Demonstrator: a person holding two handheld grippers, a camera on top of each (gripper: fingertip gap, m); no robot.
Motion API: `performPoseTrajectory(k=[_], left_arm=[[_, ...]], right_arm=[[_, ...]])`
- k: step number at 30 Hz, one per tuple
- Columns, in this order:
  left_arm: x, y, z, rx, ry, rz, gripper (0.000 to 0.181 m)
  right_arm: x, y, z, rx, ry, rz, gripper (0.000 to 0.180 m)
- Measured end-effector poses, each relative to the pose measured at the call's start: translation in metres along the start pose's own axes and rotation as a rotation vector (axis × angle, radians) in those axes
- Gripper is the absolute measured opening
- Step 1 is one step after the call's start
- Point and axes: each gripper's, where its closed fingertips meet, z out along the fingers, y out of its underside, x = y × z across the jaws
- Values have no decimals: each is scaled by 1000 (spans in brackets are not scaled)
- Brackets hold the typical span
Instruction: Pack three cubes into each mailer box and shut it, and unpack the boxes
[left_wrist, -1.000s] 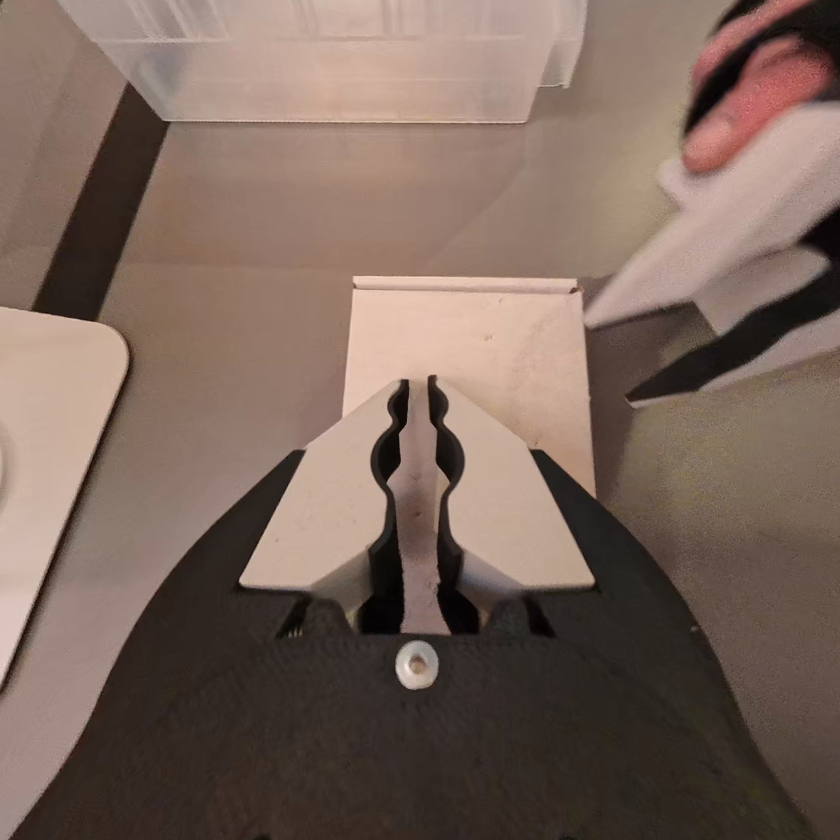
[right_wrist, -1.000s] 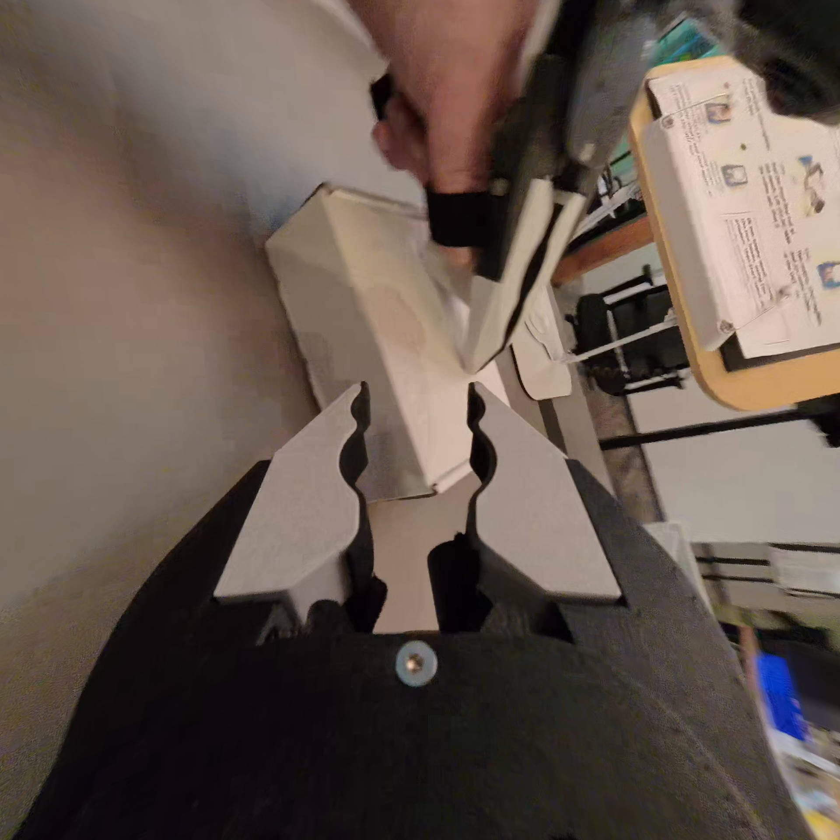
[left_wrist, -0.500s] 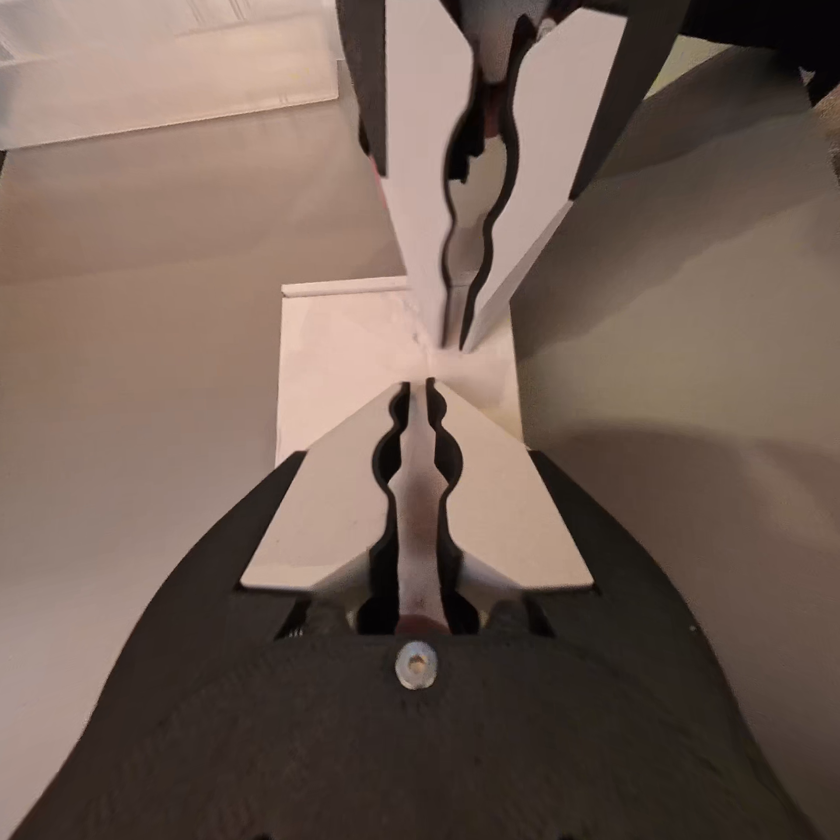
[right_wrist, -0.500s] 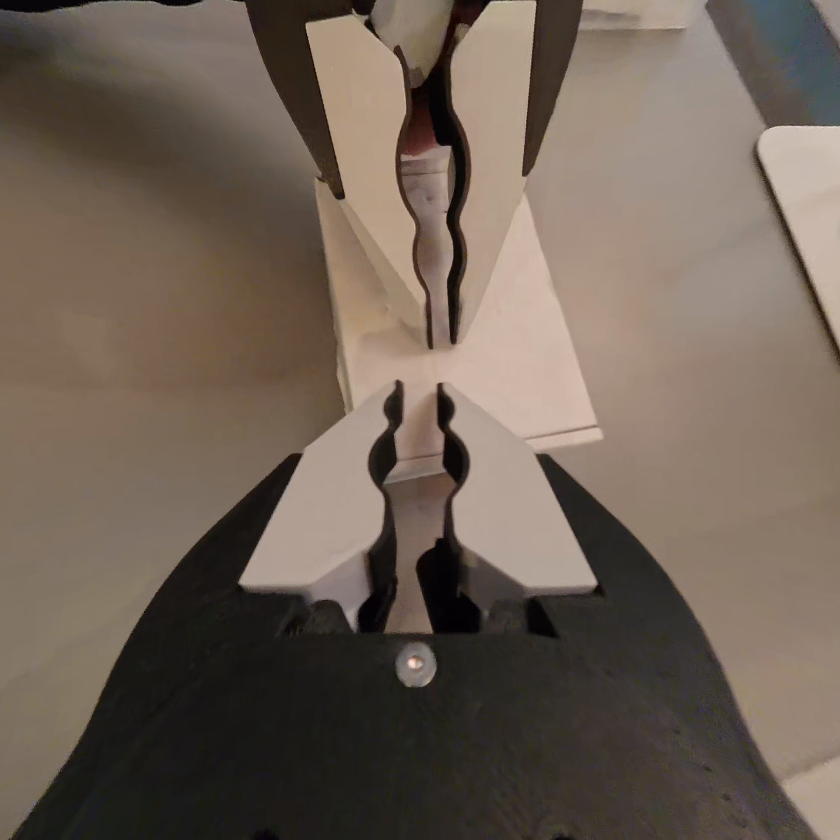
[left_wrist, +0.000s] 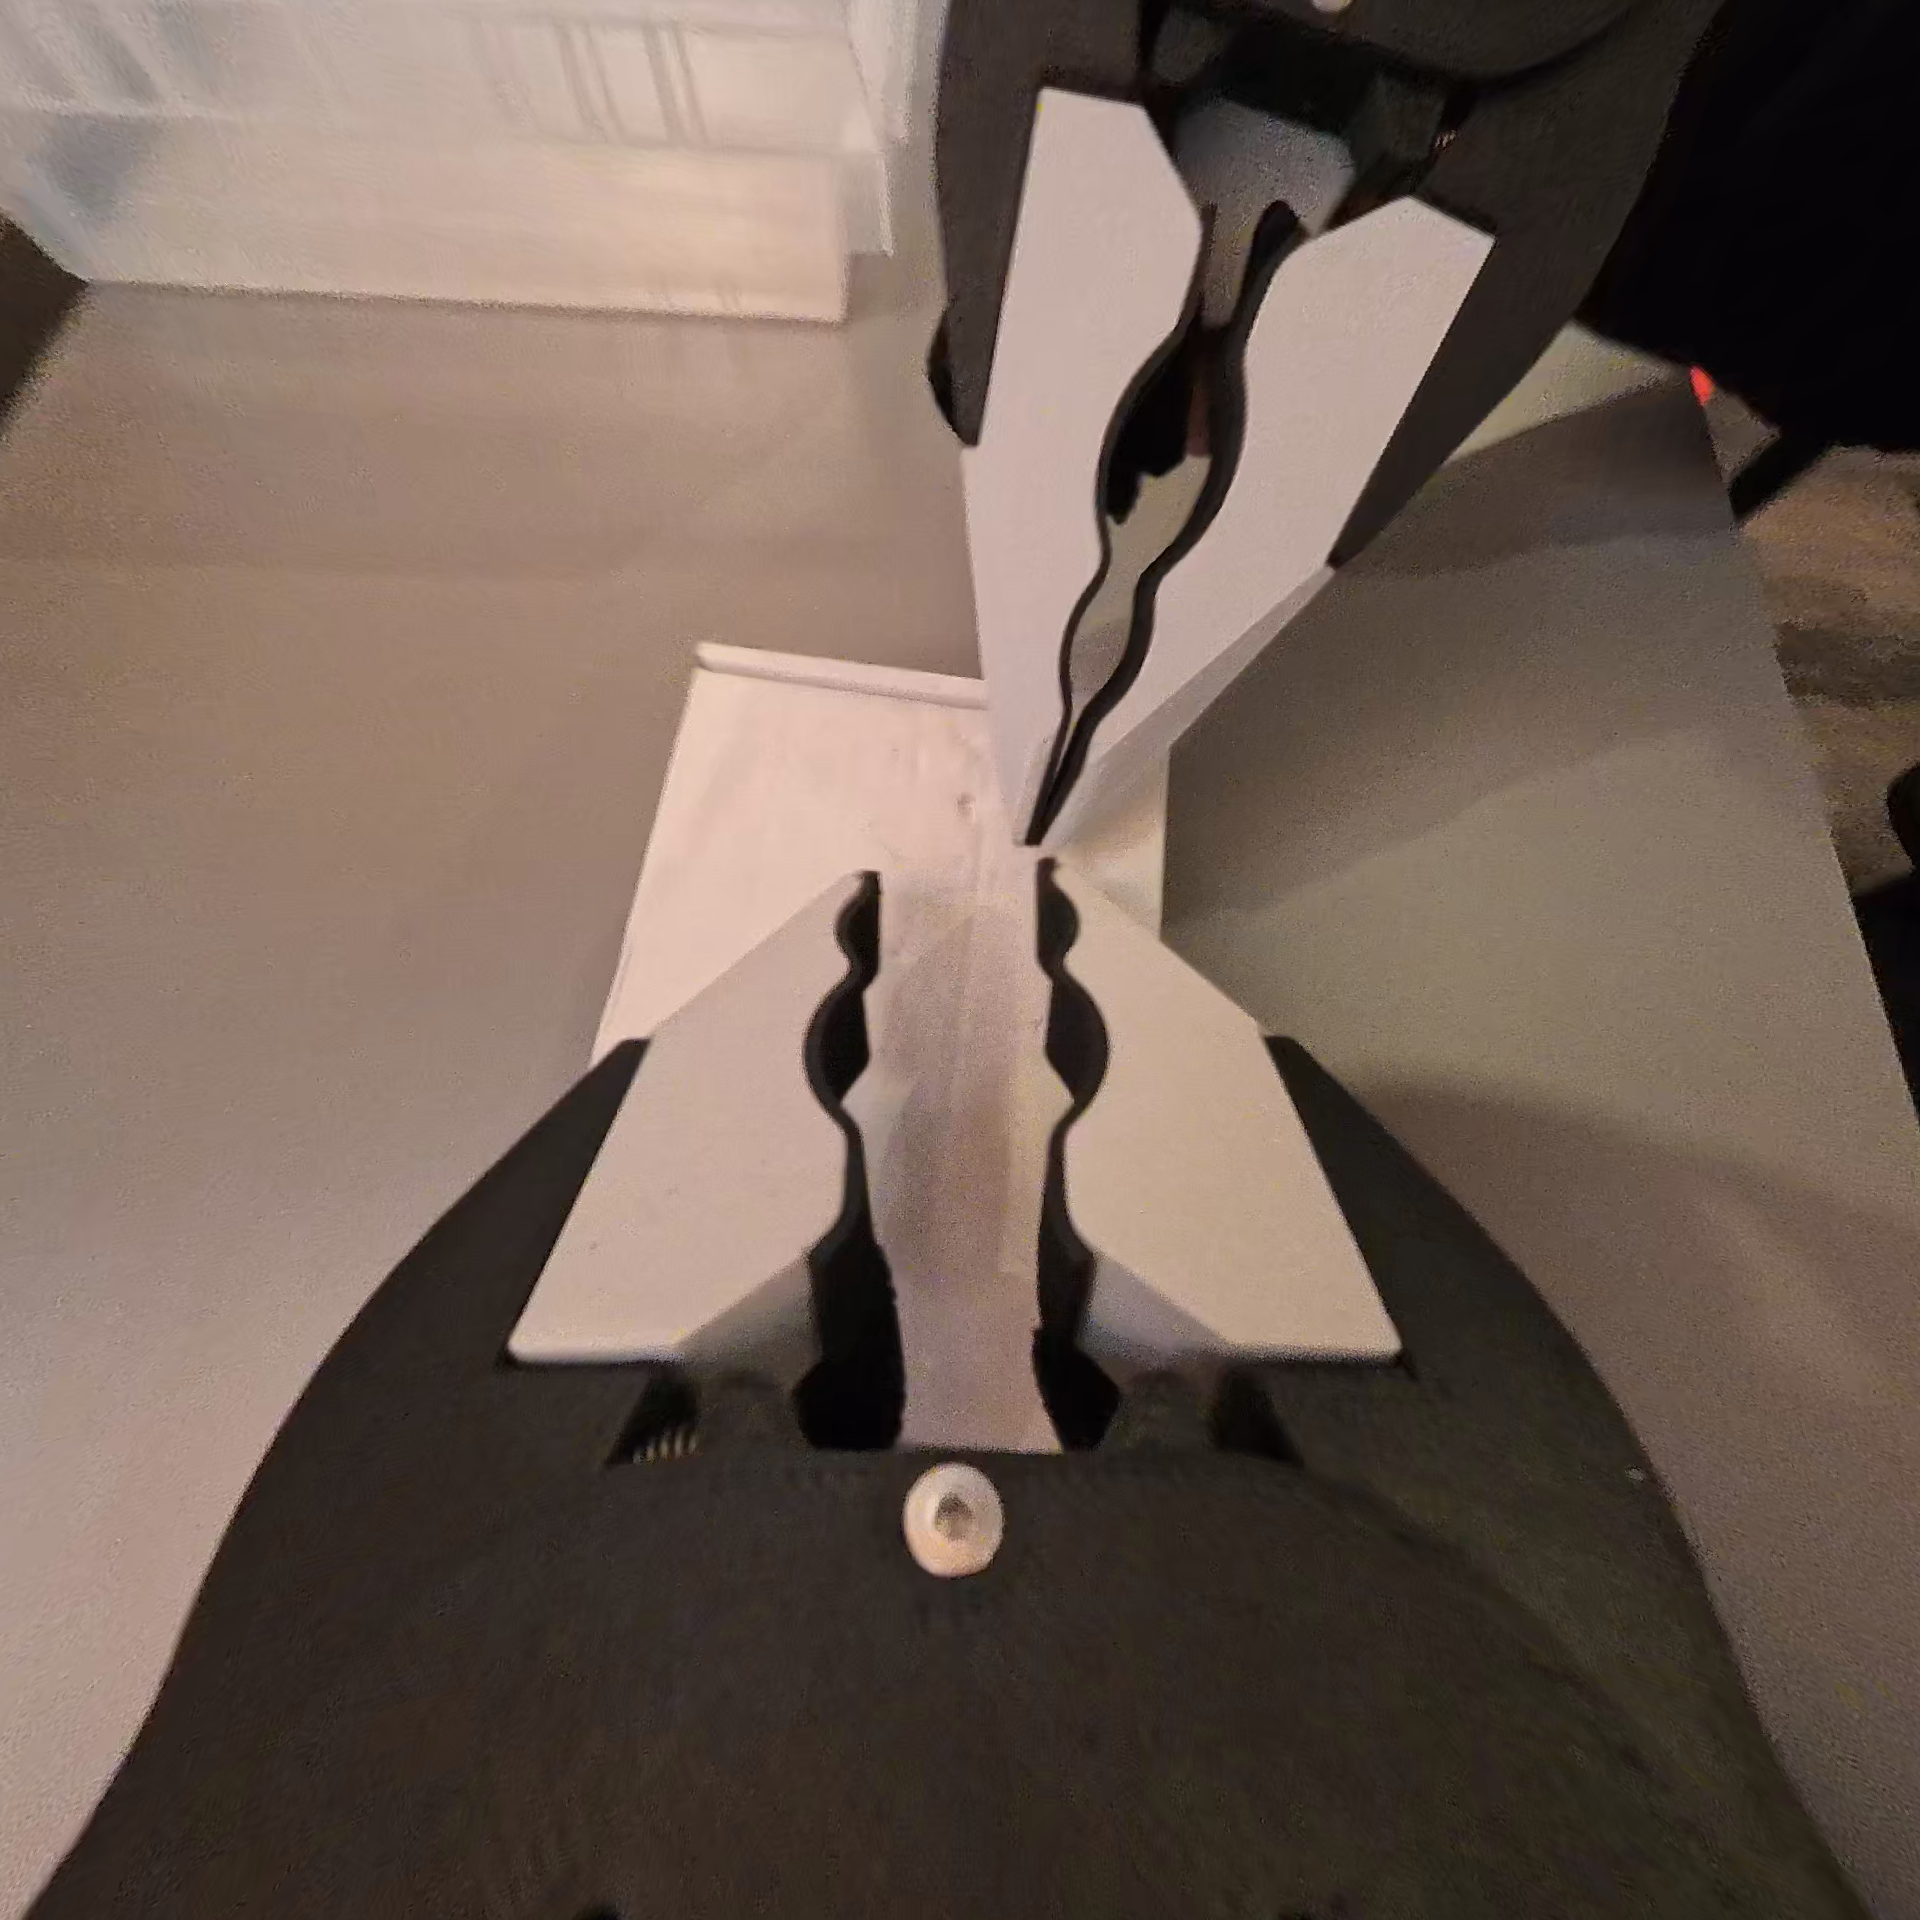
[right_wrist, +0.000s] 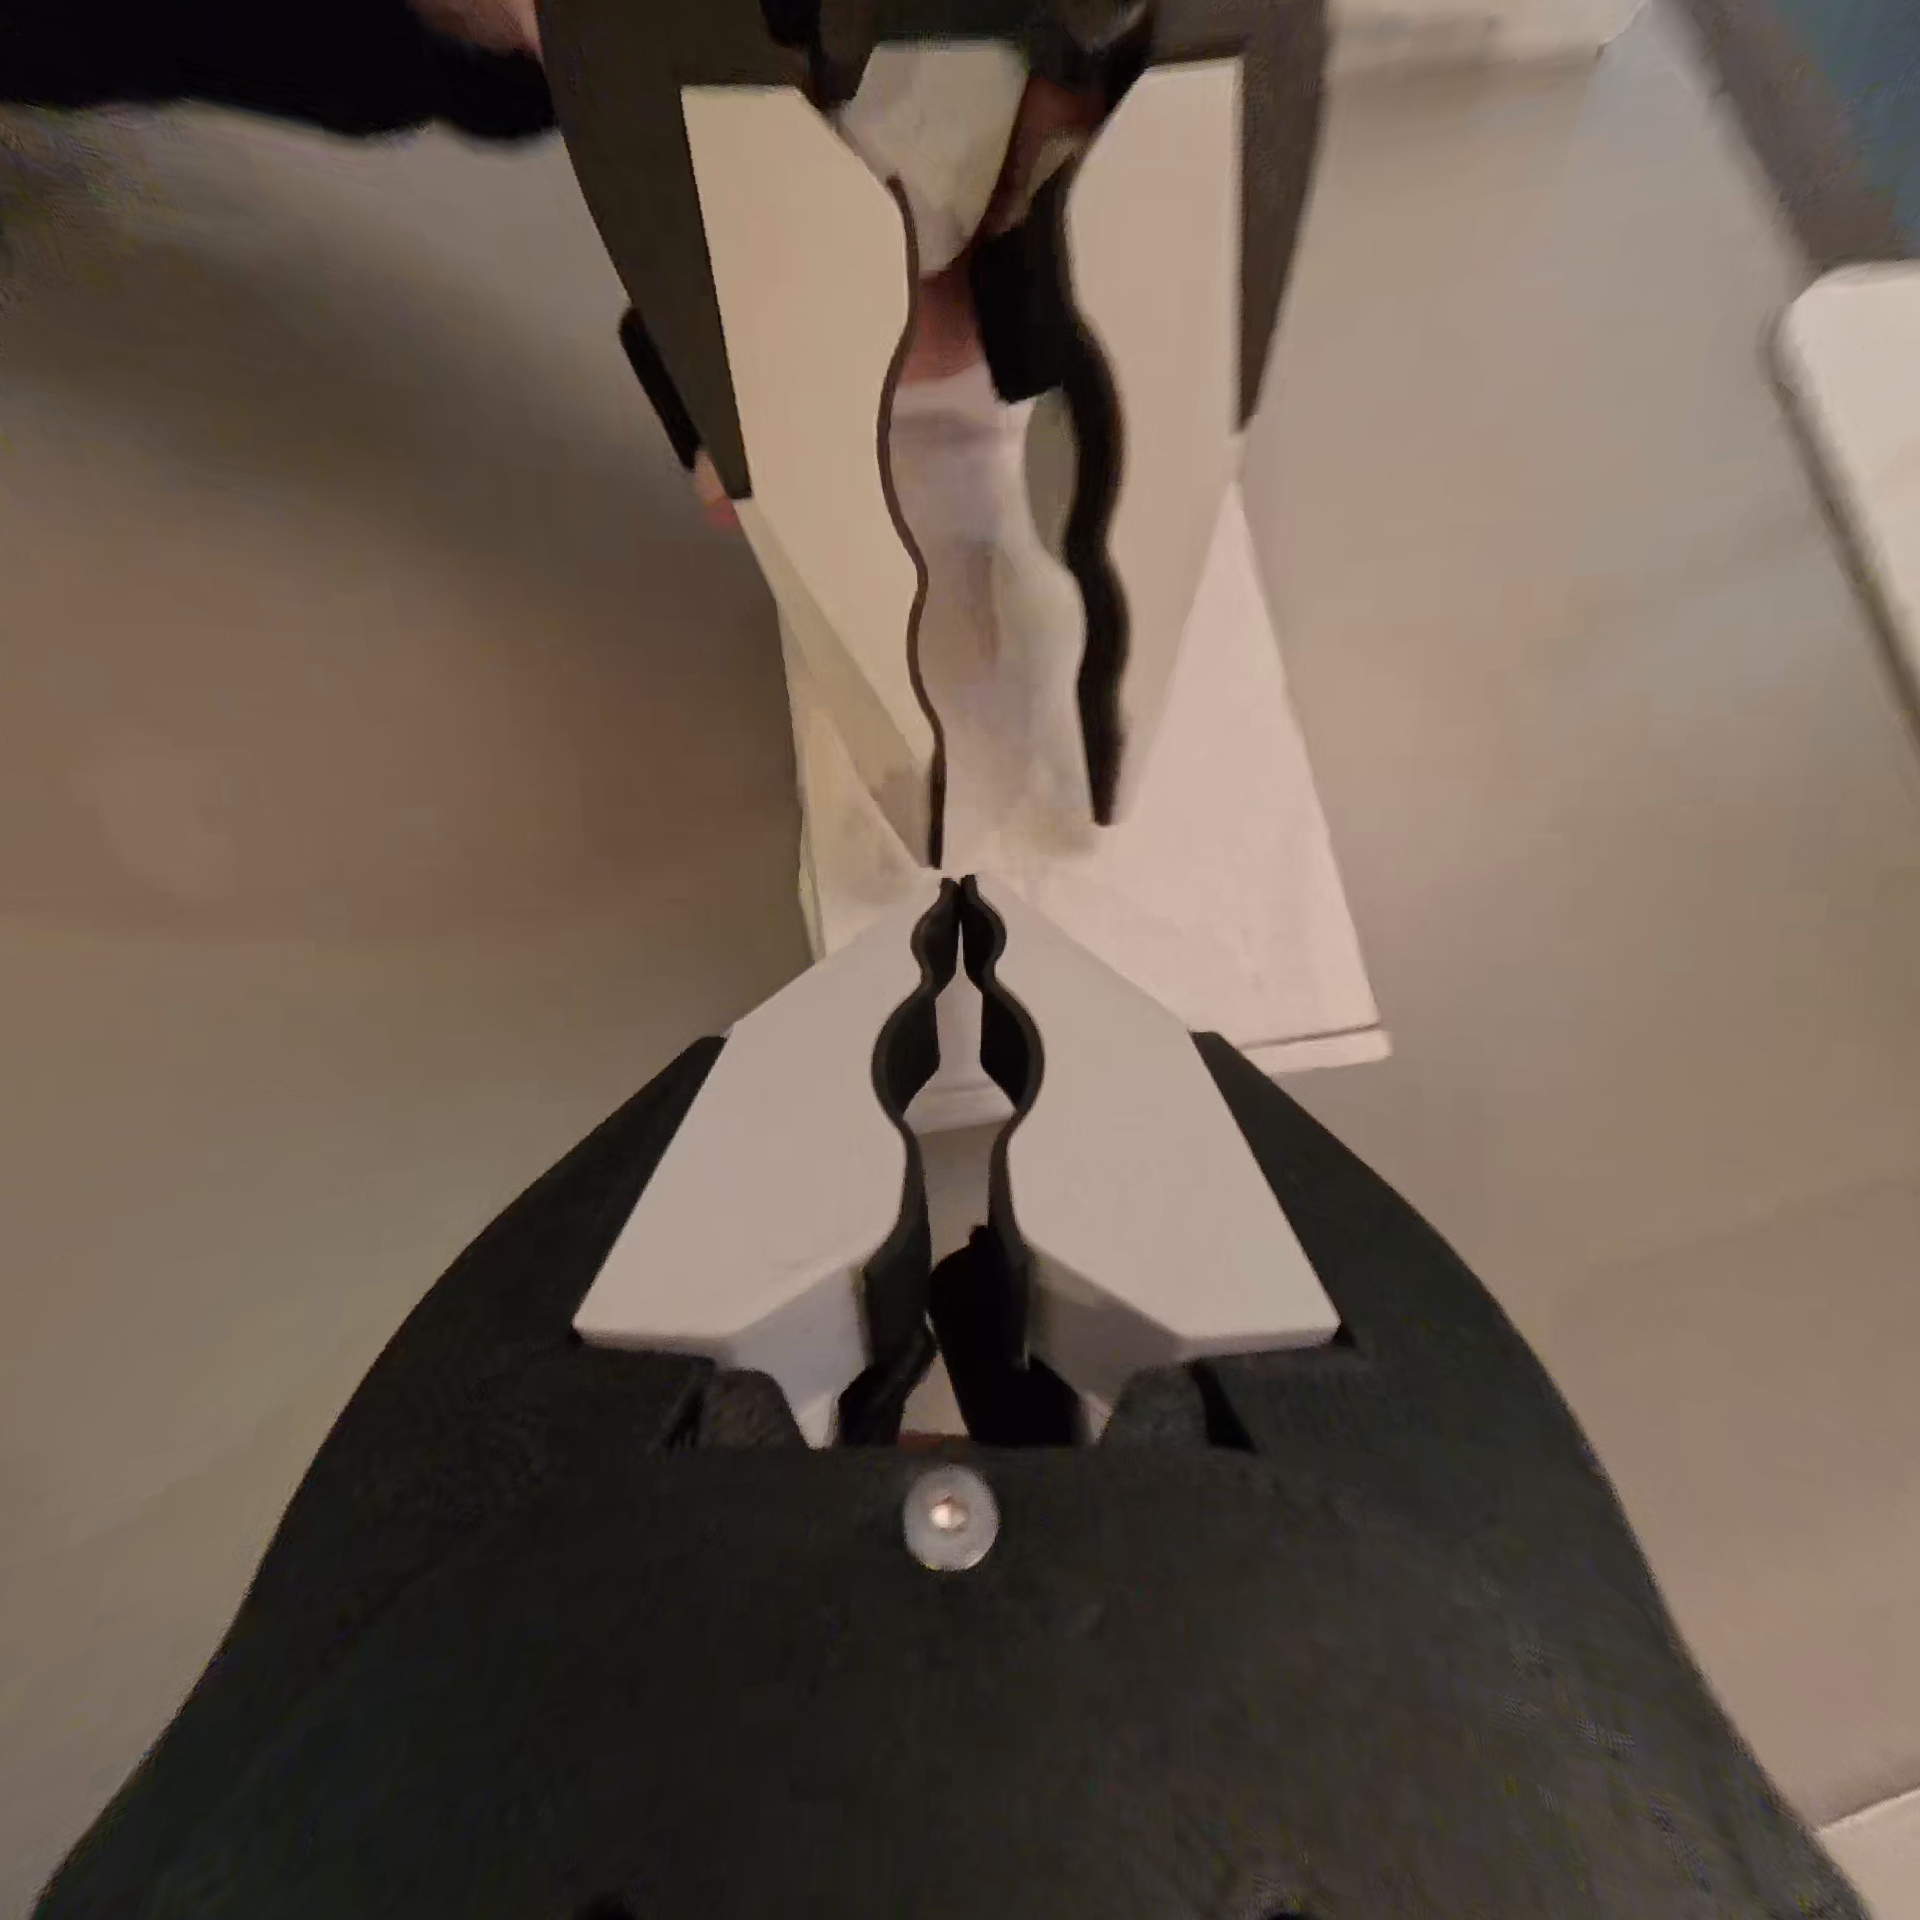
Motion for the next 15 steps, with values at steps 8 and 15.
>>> performPoseTrajectory(k=[8, 15], left_arm=[[81, -80, -98, 643, 144, 136, 23], [156, -108, -106, 766, 219, 325, 27]], right_arm=[[-5, -63, -43, 419, 93, 117, 42], [-59, -112, -20, 527, -97, 161, 57]])
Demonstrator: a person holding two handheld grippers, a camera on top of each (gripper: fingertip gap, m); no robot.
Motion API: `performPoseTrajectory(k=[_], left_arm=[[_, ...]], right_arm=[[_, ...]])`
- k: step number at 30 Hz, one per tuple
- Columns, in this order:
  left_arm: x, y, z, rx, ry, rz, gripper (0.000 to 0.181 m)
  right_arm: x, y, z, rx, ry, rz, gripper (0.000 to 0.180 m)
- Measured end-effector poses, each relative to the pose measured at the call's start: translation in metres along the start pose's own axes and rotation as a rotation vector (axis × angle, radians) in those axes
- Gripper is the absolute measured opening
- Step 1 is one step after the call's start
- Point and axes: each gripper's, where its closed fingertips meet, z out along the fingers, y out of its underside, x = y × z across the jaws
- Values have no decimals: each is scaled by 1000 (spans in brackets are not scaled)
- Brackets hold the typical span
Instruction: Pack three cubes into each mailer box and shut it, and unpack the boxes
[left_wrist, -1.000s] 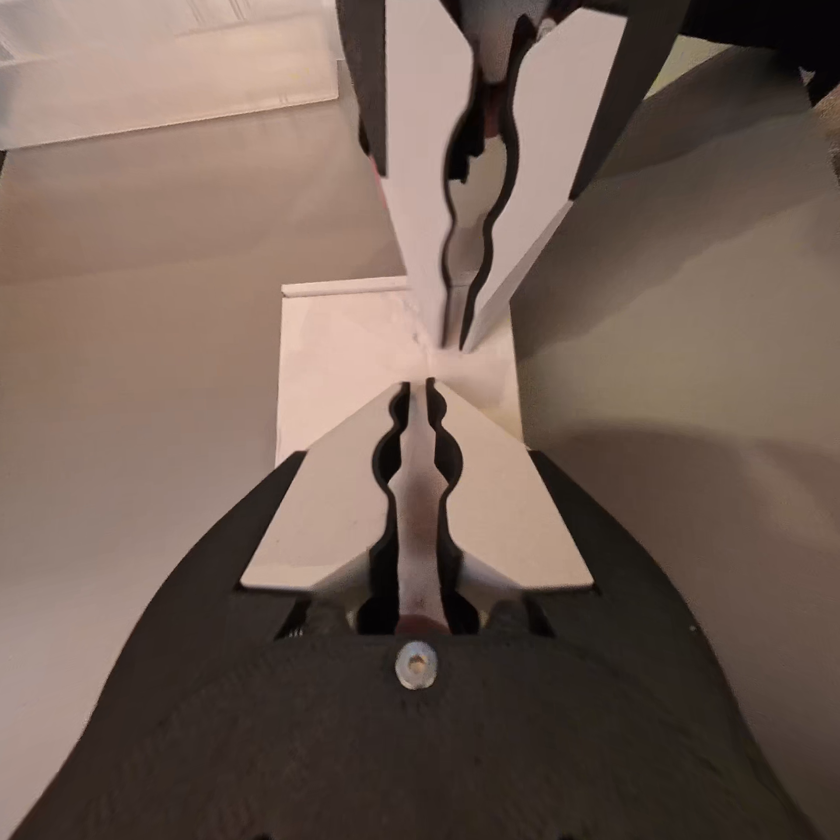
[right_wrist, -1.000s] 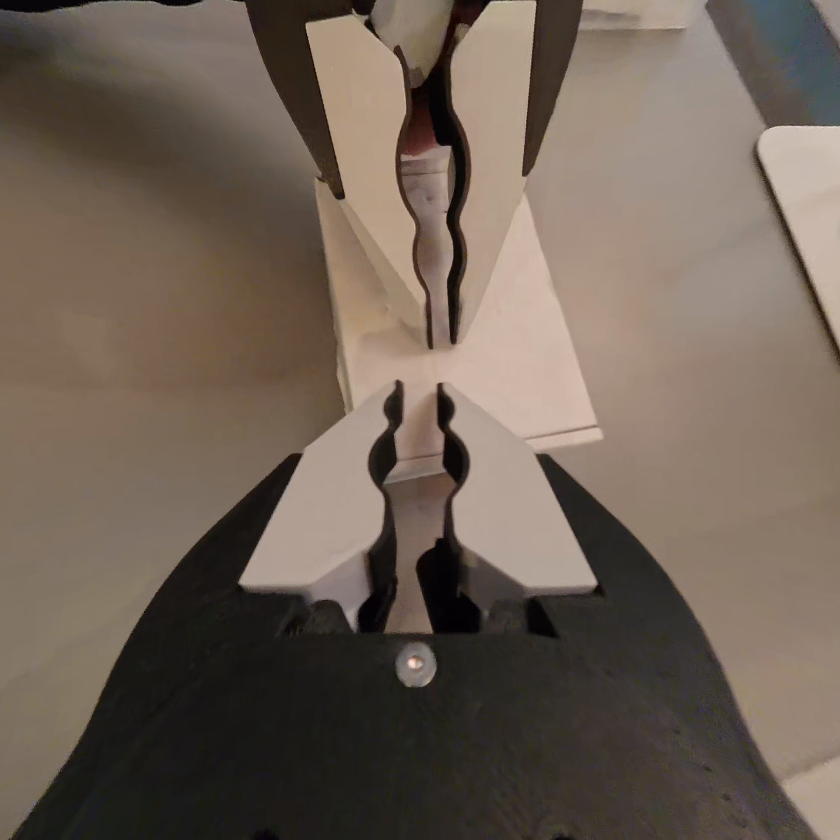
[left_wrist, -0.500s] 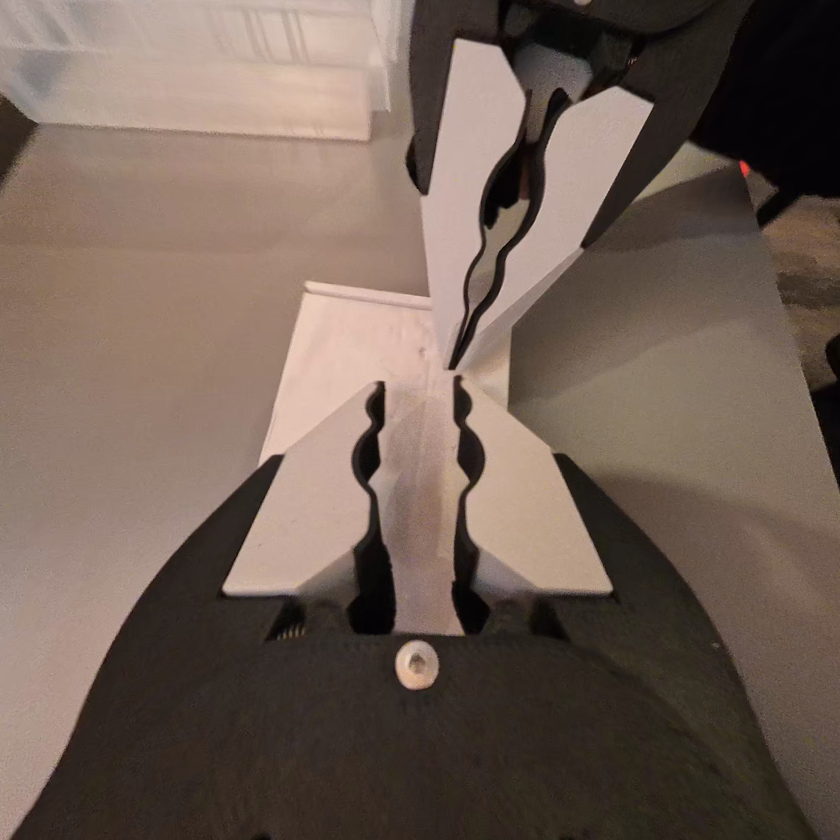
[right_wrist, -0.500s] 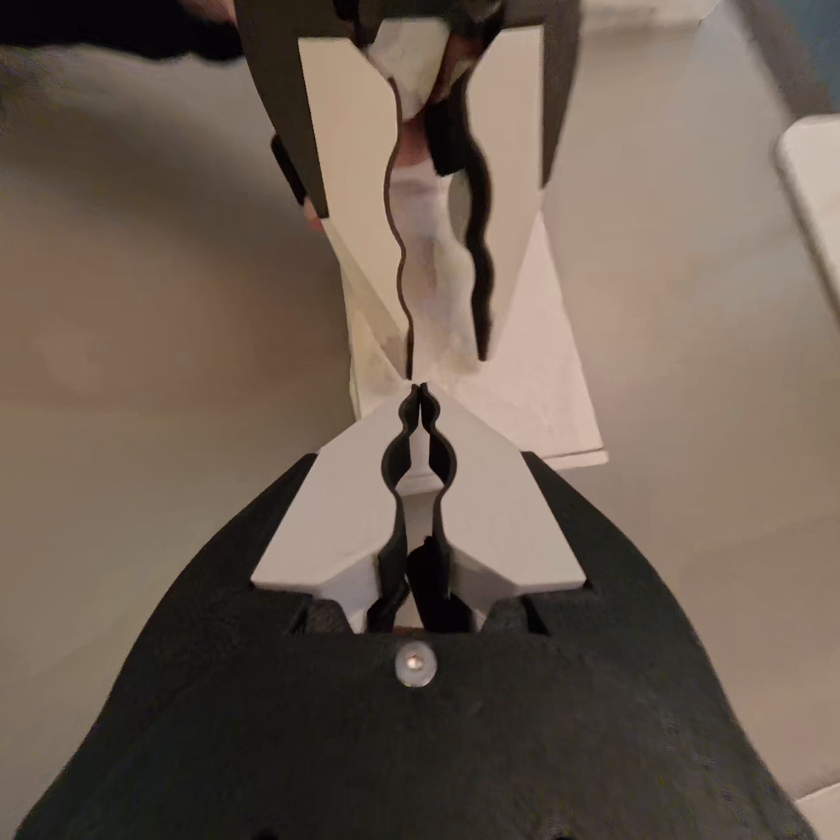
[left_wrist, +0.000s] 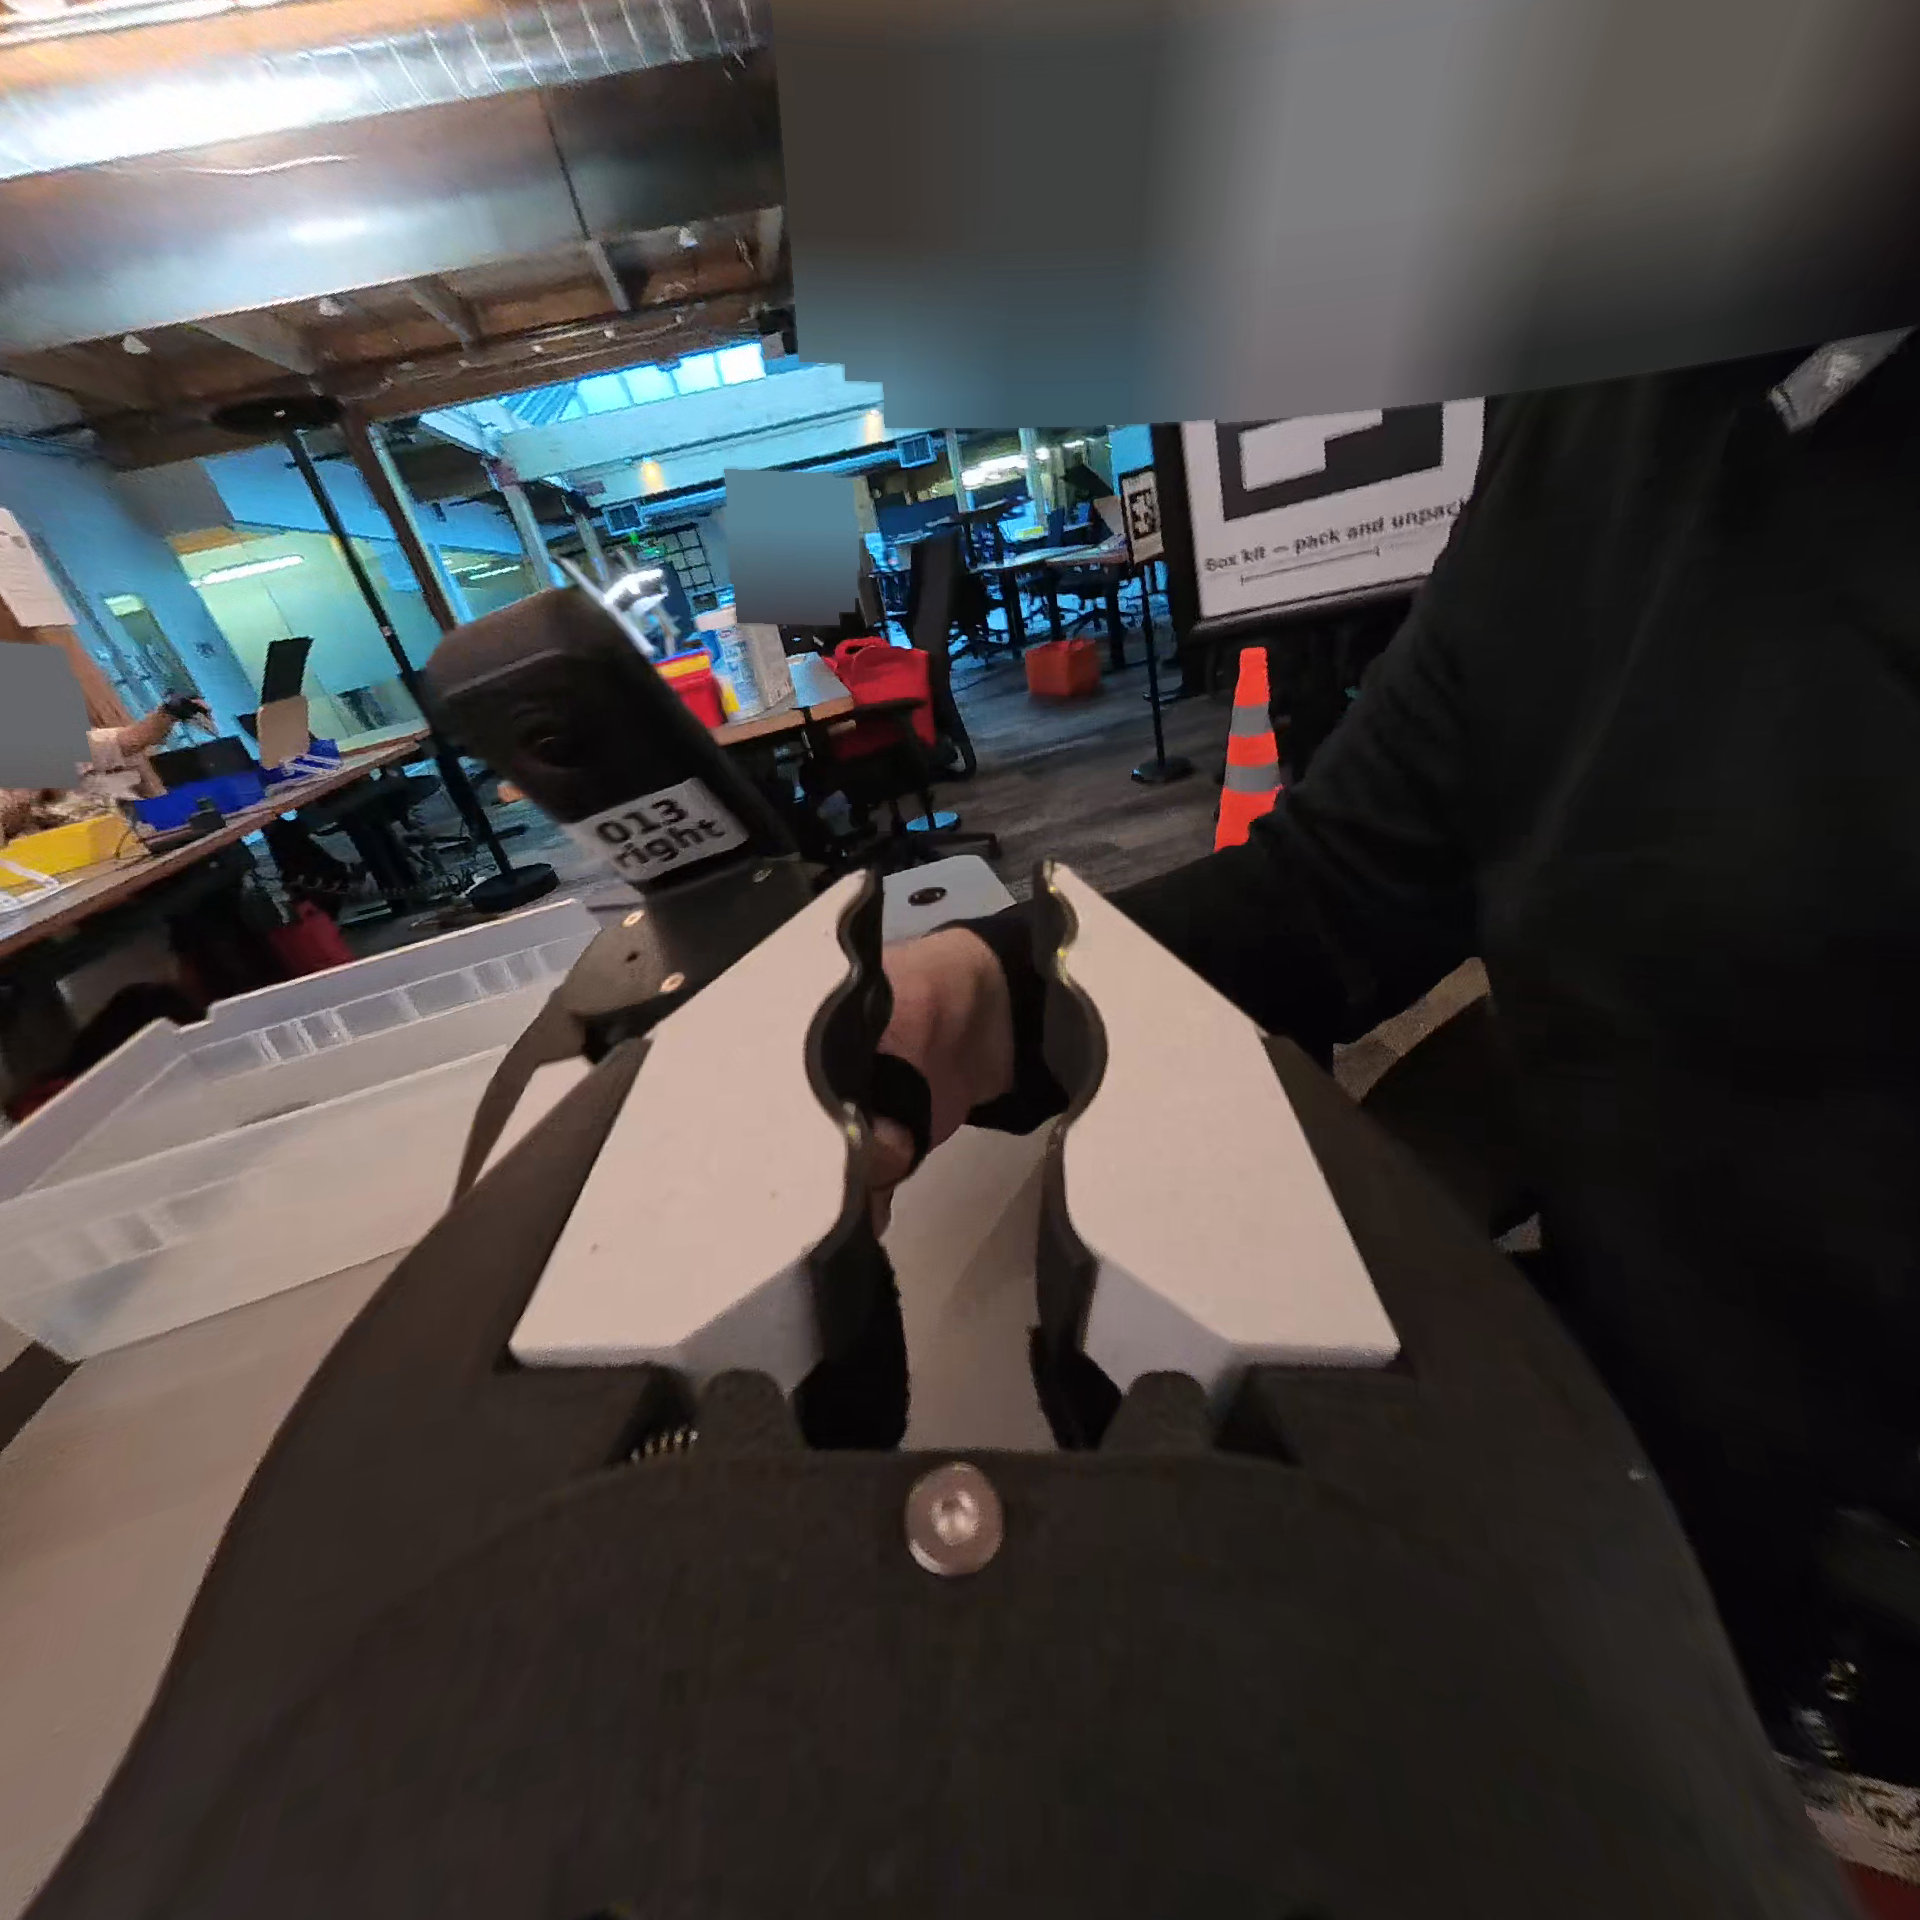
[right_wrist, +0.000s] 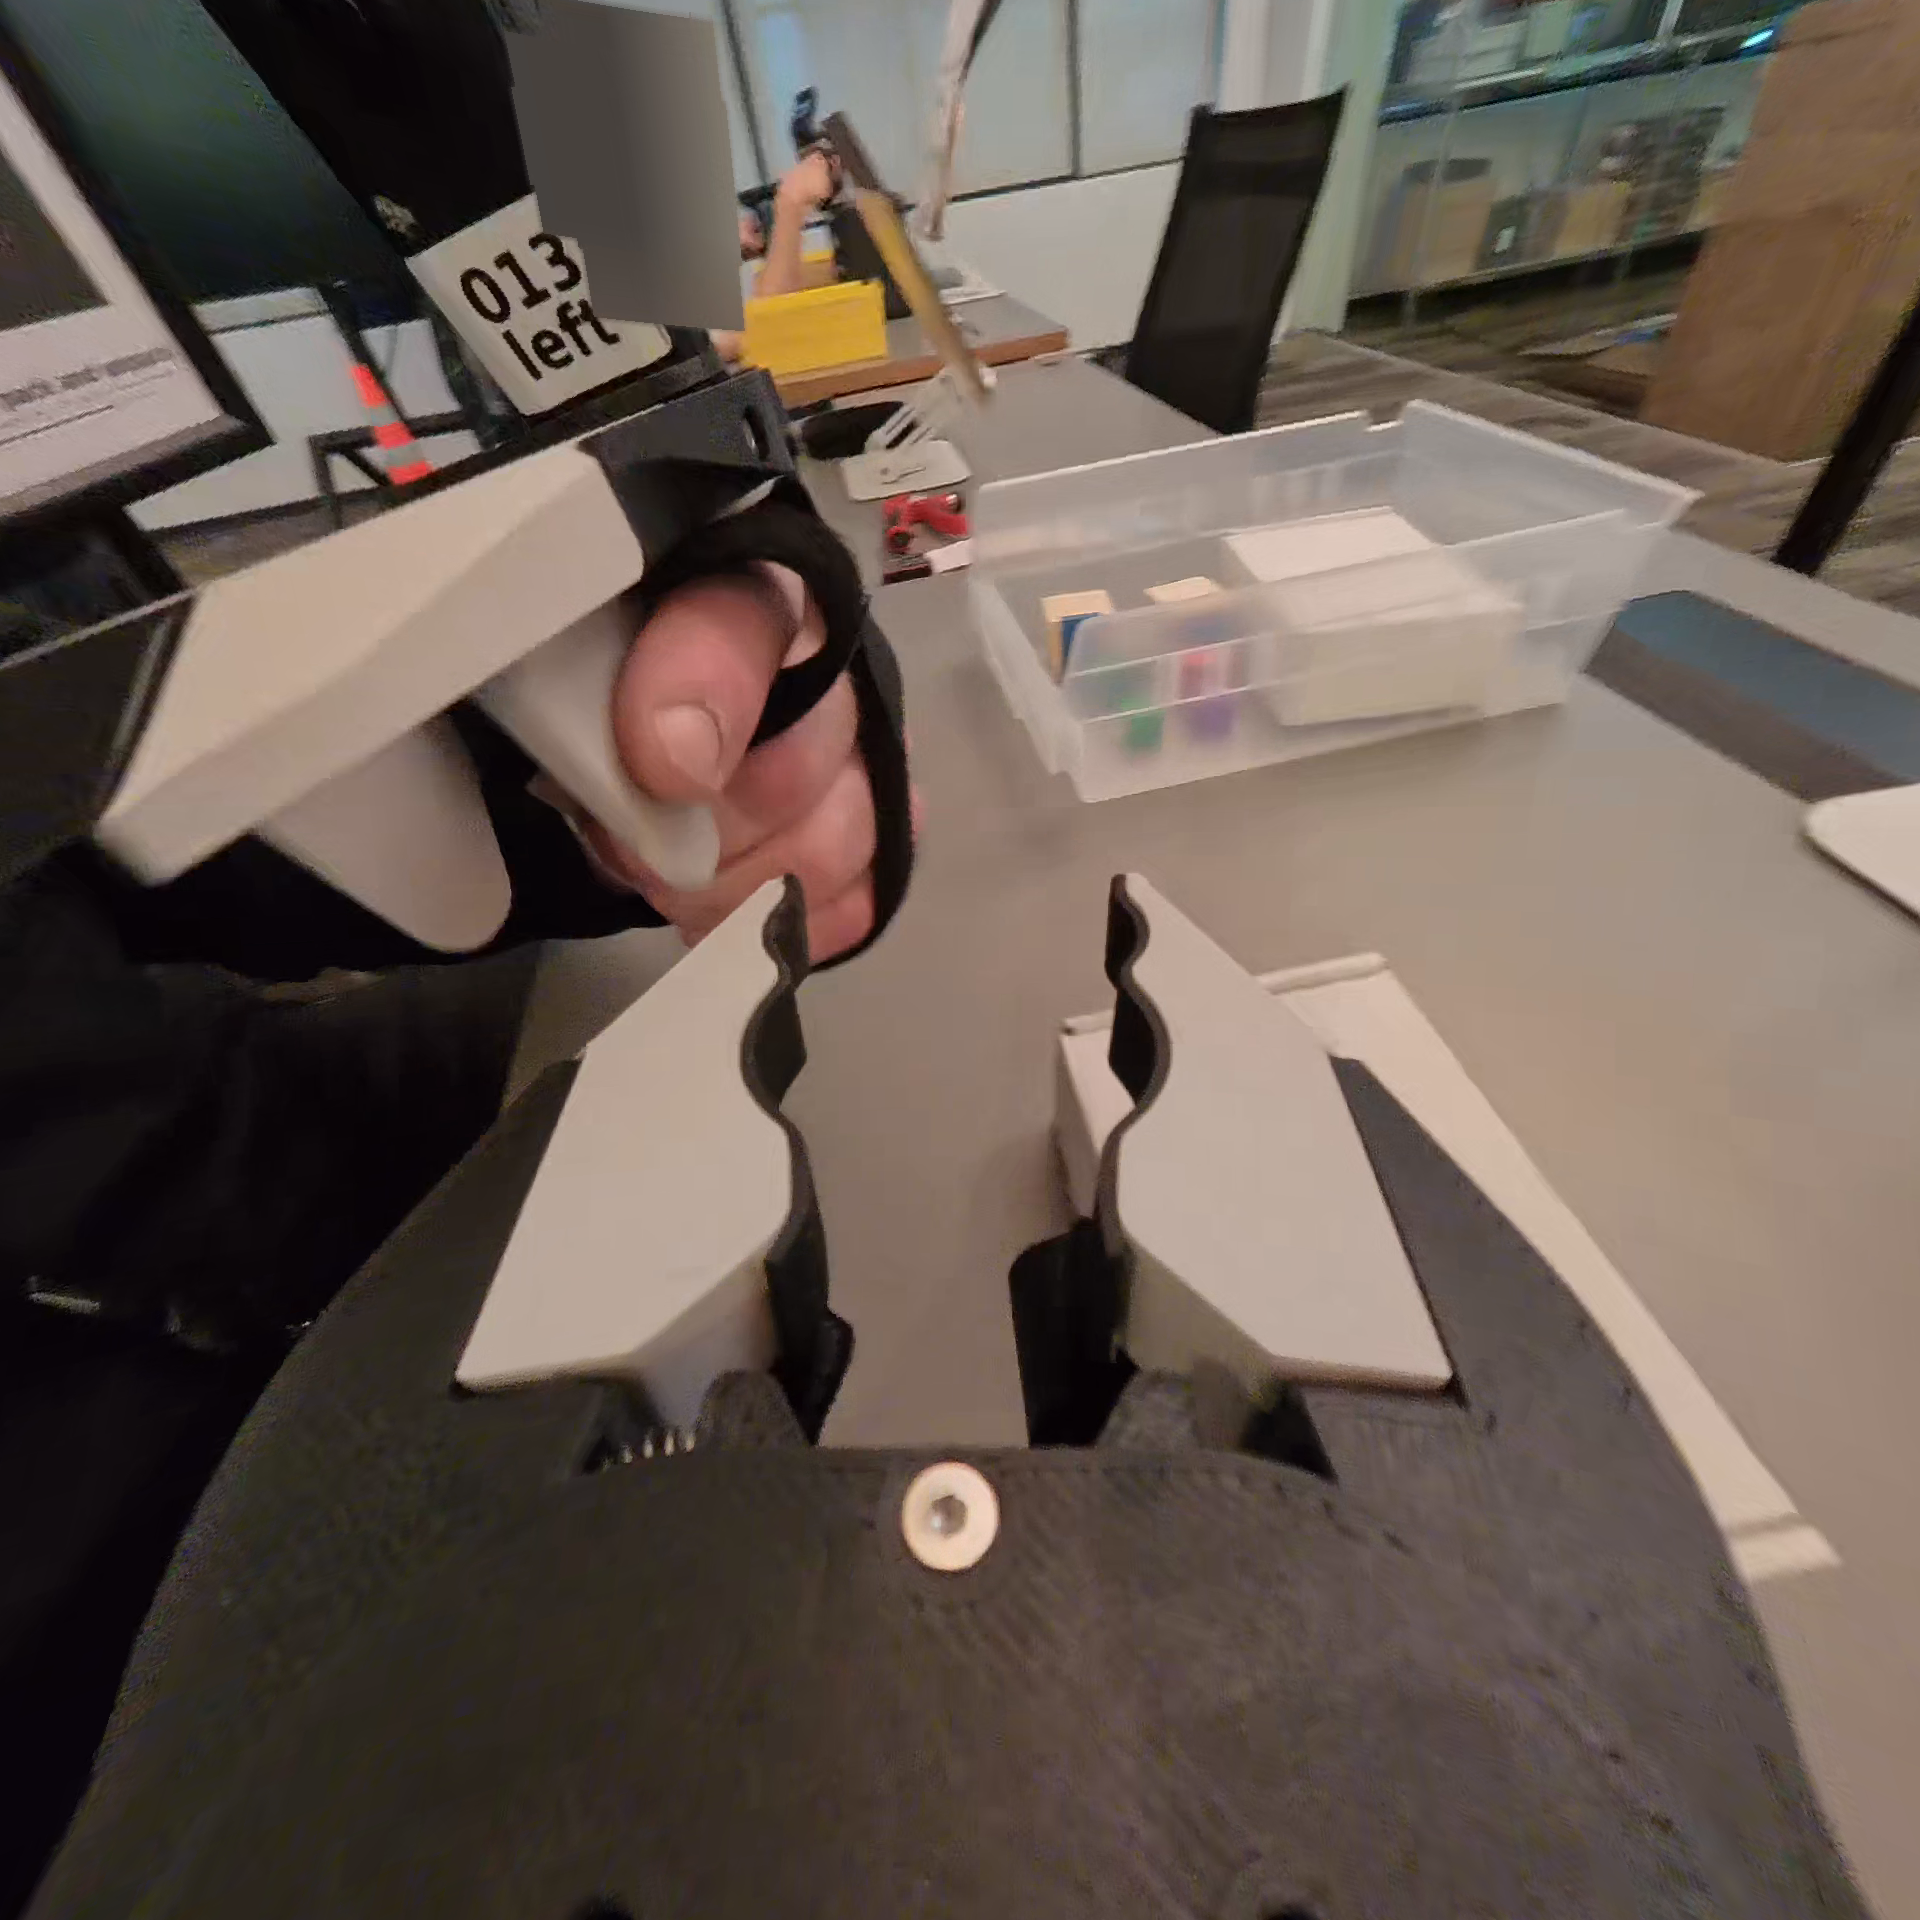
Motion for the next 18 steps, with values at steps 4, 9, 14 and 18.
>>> performPoseTrajectory(k=[4, 9, 14, 18], left_arm=[[11, -6, 5, 29, 25, 16, 28], [32, -4, 18, 13, 83, 34, 29], [49, -9, 27, 19, 129, 43, 29], [58, -7, 32, 50, 155, -24, 31]], right_arm=[[-12, -4, 7, 38, -39, 30, 52], [-16, -4, 12, 22, 13, -2, 43], [-32, -6, 14, 46, -75, 25, 43], [-29, 1, 22, -33, 47, -107, 29]])
